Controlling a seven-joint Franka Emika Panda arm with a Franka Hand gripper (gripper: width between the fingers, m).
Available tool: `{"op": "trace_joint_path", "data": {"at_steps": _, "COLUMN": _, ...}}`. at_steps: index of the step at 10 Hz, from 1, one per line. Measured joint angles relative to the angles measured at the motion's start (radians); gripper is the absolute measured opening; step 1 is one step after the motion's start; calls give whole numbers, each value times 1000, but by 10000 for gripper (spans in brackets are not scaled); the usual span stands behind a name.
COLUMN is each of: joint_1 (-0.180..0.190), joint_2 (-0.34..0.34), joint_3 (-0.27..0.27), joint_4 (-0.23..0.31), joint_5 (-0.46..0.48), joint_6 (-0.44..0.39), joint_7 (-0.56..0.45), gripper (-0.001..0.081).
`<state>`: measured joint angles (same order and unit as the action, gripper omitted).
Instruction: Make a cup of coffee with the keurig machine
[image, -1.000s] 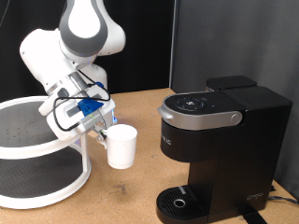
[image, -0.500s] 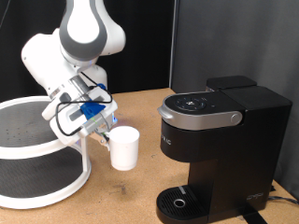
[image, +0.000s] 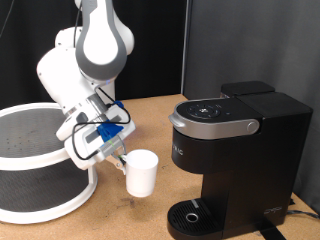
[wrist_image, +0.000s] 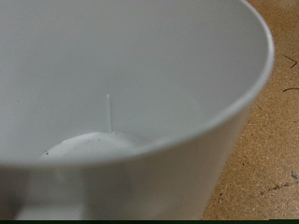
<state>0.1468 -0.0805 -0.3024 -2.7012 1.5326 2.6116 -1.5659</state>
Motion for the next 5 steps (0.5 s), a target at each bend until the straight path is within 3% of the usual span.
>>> {"op": "trace_joint_path", "data": {"at_steps": 2, "joint_1": 12, "joint_2": 47, "joint_3": 30, "joint_4": 27, "joint_5": 64, "joint_6": 8, "joint_7": -31, "gripper": 73}}
{"op": "trace_joint_path", "data": {"at_steps": 5, "joint_1": 25, "joint_2": 100, "joint_3": 71, "joint_4": 62, "joint_5": 219, "joint_6": 9, "joint_7": -154, "gripper": 73}}
